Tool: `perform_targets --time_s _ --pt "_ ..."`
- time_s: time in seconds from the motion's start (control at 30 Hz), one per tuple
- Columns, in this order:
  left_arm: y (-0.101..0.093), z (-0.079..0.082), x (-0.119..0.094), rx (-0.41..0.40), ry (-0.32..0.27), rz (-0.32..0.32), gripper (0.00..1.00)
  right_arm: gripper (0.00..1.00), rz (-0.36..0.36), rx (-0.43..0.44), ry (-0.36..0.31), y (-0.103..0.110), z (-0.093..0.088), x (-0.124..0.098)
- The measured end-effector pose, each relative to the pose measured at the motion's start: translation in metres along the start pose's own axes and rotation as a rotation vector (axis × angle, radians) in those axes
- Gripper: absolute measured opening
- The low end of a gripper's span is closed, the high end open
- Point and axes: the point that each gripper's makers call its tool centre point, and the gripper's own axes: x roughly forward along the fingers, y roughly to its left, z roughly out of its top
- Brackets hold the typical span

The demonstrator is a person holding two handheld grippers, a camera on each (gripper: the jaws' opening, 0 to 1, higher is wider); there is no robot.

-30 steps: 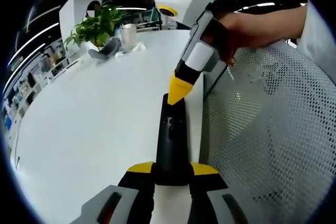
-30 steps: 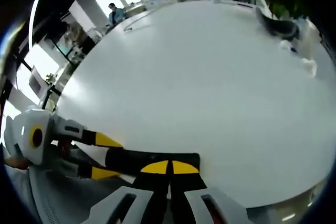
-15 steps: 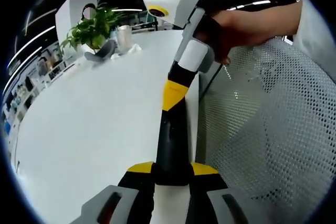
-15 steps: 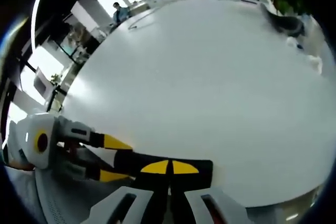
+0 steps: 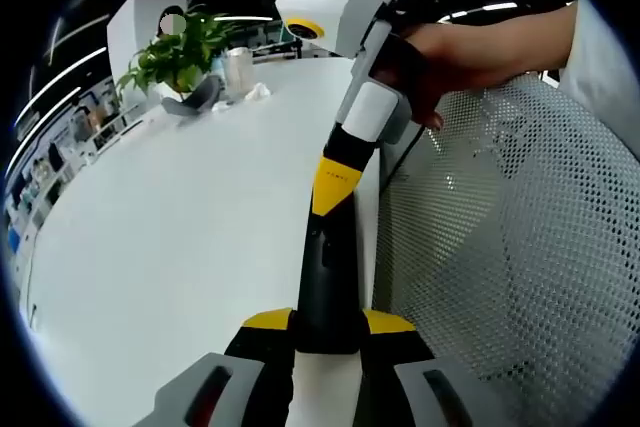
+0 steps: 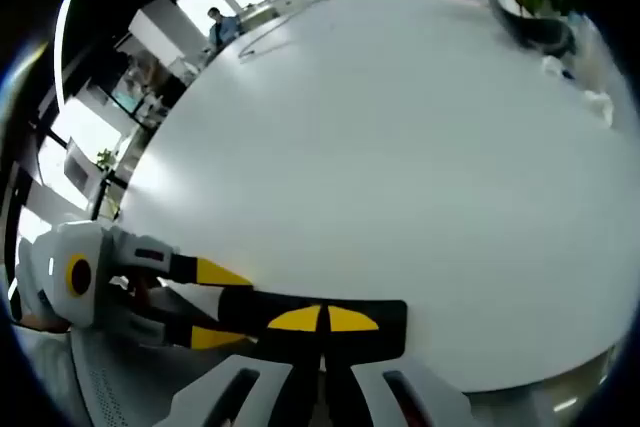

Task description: Press the specified remote control buttons in sequence, fully releasing each button before pressing the next.

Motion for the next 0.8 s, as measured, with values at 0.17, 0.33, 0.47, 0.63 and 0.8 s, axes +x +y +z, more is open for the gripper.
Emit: perform_targets --time_s 0.17,0.33,0.47,0.63,0.8 --pt "-0.0009 0.0004 -0.0001 0.005 -0.001 0.0 0.24 0.0 -0.002 0.017 -0.007 0.0001 -0.0004 -0.0005" --pt "-0.0015 0.0005 -0.0004 0.018 0.002 -0.001 0.24 0.0 -0.017 0.023 -0.01 0.0004 -0.0006 -0.0002" --pt "-0.0018 0.0006 -0.0006 0.025 0.003 -0.002 0.24 0.0 -0.031 0.015 -0.014 0.0009 -0.0008 -0.0002" --pt "-0.0015 0.0003 -0.0007 0.027 0.004 -0.004 0.24 0.0 -0.039 0.005 -0.017 0.0003 -0.0003 0.0006" --pt "-0.0025 -0.0001 -0.001 0.029 0.006 -0.005 0.23 0.0 -0.043 0.001 -0.017 -0.0001 -0.0005 0.0008"
